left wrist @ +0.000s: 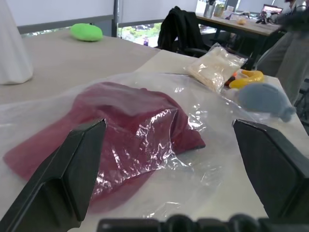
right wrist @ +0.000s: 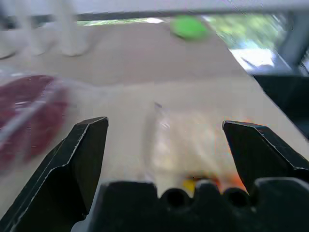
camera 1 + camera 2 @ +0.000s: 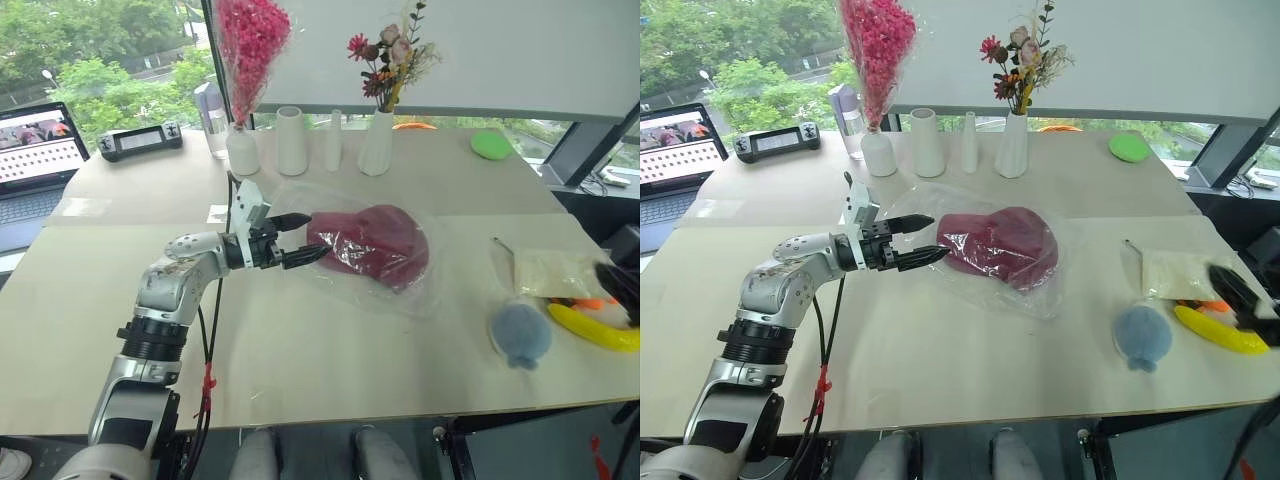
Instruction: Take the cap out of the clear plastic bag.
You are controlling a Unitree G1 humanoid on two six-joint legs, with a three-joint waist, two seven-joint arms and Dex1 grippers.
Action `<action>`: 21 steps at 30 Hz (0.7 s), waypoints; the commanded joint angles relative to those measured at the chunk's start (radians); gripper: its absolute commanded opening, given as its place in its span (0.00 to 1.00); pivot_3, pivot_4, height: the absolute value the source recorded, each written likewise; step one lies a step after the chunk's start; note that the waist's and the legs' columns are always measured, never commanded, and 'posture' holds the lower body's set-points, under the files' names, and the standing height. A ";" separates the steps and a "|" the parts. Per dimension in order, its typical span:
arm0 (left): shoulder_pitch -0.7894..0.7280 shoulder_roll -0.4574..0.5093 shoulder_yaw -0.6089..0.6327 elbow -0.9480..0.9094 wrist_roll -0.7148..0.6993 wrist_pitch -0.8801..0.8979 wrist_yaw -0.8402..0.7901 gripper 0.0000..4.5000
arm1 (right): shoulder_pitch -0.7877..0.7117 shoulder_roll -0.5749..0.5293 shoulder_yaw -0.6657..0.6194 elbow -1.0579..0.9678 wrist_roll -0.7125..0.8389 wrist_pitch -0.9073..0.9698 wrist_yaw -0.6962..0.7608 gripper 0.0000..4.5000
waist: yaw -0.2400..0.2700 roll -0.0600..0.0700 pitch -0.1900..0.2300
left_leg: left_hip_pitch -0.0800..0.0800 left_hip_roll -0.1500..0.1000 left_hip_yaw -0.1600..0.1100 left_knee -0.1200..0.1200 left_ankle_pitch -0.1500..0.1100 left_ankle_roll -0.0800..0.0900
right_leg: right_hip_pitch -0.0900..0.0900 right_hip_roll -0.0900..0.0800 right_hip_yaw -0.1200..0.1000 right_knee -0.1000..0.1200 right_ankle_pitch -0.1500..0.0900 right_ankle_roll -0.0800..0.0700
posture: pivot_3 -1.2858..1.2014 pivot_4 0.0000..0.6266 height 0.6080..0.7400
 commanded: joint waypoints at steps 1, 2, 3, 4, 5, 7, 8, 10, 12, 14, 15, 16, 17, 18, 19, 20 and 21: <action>-0.013 0.042 0.042 0.027 0.040 -0.058 0.019 1.00 | -0.120 -0.081 0.220 -0.171 0.017 0.049 -0.039 1.00 | -0.003 -0.002 0.001 | 0.001 0.001 0.000 -0.001 0.000 0.000 | 0.000 0.001 0.000 0.000 0.000 0.000 | 0.52 0.24 1.00; -0.013 0.044 0.042 0.029 0.044 -0.063 0.019 1.00 | -0.162 -0.087 0.279 -0.184 0.010 0.052 -0.053 1.00 | 0.000 -0.003 0.002 | 0.000 0.001 -0.001 -0.002 0.000 0.000 | 0.000 0.001 -0.001 0.000 0.000 -0.001 | 0.52 0.24 1.00; -0.015 0.043 0.042 0.028 0.044 -0.063 0.020 1.00 | -0.194 -0.091 0.328 -0.192 -0.006 0.048 -0.058 1.00 | 0.004 -0.004 0.002 | -0.001 0.001 -0.002 -0.002 0.000 0.000 | 0.000 0.001 -0.001 -0.001 -0.001 -0.001 | 0.52 0.24 1.00; -0.016 0.043 0.041 0.025 0.045 -0.063 0.021 1.00 | -0.244 -0.090 0.407 -0.202 -0.030 0.046 -0.068 1.00 | 0.008 -0.004 0.002 | -0.003 0.000 -0.003 -0.001 0.000 0.000 | -0.001 0.000 -0.002 -0.002 -0.001 0.000 | 0.52 0.24 1.00; -0.016 0.042 0.040 0.021 0.045 -0.062 0.022 1.00 | -0.288 -0.091 0.485 -0.209 -0.060 0.040 -0.071 1.00 | 0.010 -0.004 0.002 | -0.006 -0.001 -0.003 0.000 0.000 0.000 | -0.002 -0.001 -0.002 -0.002 -0.001 0.000 | 0.52 0.24 1.00; -0.017 0.047 0.033 0.019 0.059 -0.070 0.023 1.00 | -0.369 -0.081 0.656 -0.222 -0.137 0.024 -0.068 1.00 | 0.016 -0.004 0.002 | -0.010 -0.003 -0.002 0.001 0.000 0.000 | -0.004 -0.002 -0.002 -0.004 0.000 0.002 | 0.52 0.24 1.00; -0.017 0.048 0.031 0.021 0.065 -0.073 0.023 1.00 | -0.391 -0.077 0.719 -0.222 -0.176 0.013 -0.065 1.00 | 0.020 -0.004 0.002 | -0.010 -0.002 -0.003 0.002 0.000 0.001 | -0.004 -0.002 -0.002 -0.005 0.000 0.002 | 0.52 0.24 1.00; -0.015 0.050 0.028 0.020 0.077 -0.077 0.024 1.00 | -0.416 -0.071 0.825 -0.214 -0.246 0.002 -0.059 1.00 | 0.029 -0.004 0.002 | -0.011 -0.002 -0.003 0.001 -0.001 0.001 | -0.005 -0.002 -0.003 -0.005 0.000 0.001 | 0.52 0.24 1.00; -0.014 0.050 0.031 0.015 0.079 -0.073 0.025 1.00 | -0.443 -0.072 0.945 -0.203 -0.342 -0.020 -0.051 1.00 | 0.032 -0.004 0.002 | -0.013 -0.002 -0.003 0.001 -0.001 0.002 | -0.006 -0.002 -0.004 -0.005 0.000 0.000 | 0.52 0.24 1.00; -0.011 0.051 0.033 0.007 0.077 -0.068 0.026 1.00 | -0.465 -0.042 1.034 -0.189 -0.411 -0.031 -0.055 1.00 | 0.031 -0.004 0.002 | -0.014 -0.002 -0.003 0.001 -0.001 0.002 | -0.007 -0.002 -0.005 -0.004 0.003 -0.004 | 0.52 0.24 1.00; -0.011 0.051 0.033 0.002 0.076 -0.064 0.028 1.00 | -0.488 -0.028 1.098 -0.169 -0.466 -0.046 -0.052 1.00 | 0.030 -0.004 0.002 | -0.014 -0.002 -0.003 0.001 -0.001 0.002 | -0.007 -0.002 -0.005 -0.004 0.003 -0.004 | 0.52 0.24 1.00; -0.011 0.051 0.033 -0.001 0.076 -0.060 0.030 1.00 | -0.511 -0.017 1.160 -0.145 -0.526 -0.066 -0.047 1.00 | 0.030 -0.004 0.002 | -0.014 -0.002 -0.003 0.002 -0.001 0.002 | -0.007 -0.002 -0.005 -0.004 0.003 -0.004 | 0.52 0.24 1.00; -0.011 0.051 0.033 -0.005 0.076 -0.057 0.032 1.00 | -0.534 0.002 1.219 -0.116 -0.582 -0.086 -0.042 1.00 | 0.028 -0.004 0.002 | -0.014 -0.002 -0.003 0.002 -0.001 0.002 | -0.008 -0.002 -0.005 -0.003 0.003 -0.004 | 0.52 0.24 1.00; -0.011 0.050 0.032 -0.007 0.076 -0.054 0.033 1.00 | -0.555 0.023 1.265 -0.085 -0.628 -0.106 -0.038 1.00 | 0.026 -0.004 0.002 | -0.014 -0.002 -0.003 0.002 -0.001 0.002 | -0.008 -0.002 -0.005 -0.002 0.003 -0.003 | 0.52 0.24 1.00; -0.011 0.049 0.031 -0.010 0.077 -0.052 0.035 1.00 | -0.570 0.044 1.294 -0.059 -0.663 -0.122 -0.035 1.00 | 0.025 -0.004 0.002 | -0.013 -0.001 -0.003 0.003 -0.001 0.002 | -0.008 -0.001 -0.005 -0.002 0.003 -0.003 | 0.52 0.24 1.00; -0.010 0.049 0.030 -0.014 0.077 -0.049 0.037 1.00 | -0.590 0.063 1.327 -0.030 -0.701 -0.144 -0.023 1.00 | 0.025 -0.004 0.002 | -0.013 -0.001 -0.003 0.003 -0.001 0.002 | -0.008 -0.001 -0.005 -0.001 0.002 -0.002 | 0.52 0.24 1.00; -0.009 0.048 0.029 -0.017 0.077 -0.047 0.038 1.00 | -0.610 0.086 1.348 -0.005 -0.727 -0.157 -0.014 1.00 | 0.025 -0.004 0.002 | -0.013 -0.001 -0.003 0.003 -0.001 0.002 | -0.008 -0.001 -0.005 -0.001 0.002 -0.001 | 0.52 0.24 1.00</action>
